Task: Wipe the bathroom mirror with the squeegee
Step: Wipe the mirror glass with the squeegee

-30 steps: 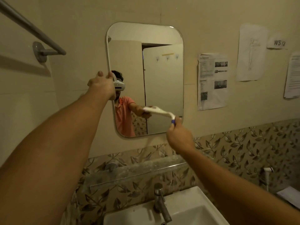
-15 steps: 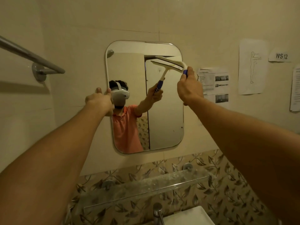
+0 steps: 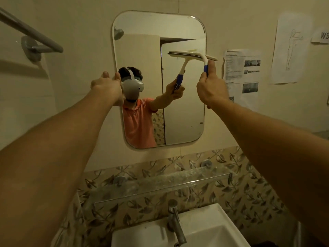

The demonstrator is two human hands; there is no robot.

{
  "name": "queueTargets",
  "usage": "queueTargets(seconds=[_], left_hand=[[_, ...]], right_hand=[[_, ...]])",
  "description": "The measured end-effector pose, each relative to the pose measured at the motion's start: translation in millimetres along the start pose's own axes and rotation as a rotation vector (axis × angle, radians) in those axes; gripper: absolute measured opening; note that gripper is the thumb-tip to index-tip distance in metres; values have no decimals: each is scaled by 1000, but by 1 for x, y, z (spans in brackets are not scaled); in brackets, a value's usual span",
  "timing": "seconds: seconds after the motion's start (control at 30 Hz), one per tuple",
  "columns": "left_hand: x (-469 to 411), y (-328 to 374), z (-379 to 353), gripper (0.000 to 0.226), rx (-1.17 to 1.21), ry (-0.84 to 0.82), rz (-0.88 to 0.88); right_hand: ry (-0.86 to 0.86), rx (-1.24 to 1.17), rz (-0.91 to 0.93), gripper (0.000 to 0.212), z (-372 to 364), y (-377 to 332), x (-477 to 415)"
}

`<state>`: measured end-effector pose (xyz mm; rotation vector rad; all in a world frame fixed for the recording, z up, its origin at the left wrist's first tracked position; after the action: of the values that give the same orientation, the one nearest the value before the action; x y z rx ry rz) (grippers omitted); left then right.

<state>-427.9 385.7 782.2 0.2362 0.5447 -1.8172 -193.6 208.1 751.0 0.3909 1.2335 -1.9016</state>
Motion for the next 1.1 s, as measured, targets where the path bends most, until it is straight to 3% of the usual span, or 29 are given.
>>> queueTargets(seconds=[1.1], left_hand=[[-1,-3,-8,99,-19,22,-45]], right_hand=[[-143,-53,-175,59,-91,88,134]])
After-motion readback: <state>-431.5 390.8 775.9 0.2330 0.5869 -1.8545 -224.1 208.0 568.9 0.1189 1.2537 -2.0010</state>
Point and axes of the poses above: each hand's wrist, its own x-axis away from the middle knuckle, its own z-axis out of the back of the hand, y = z × x, the point moved 1 cm from there along -x, towards the middle knuckle, and after that the axes turned 2 degrees about -y, right-handed, at the moved point
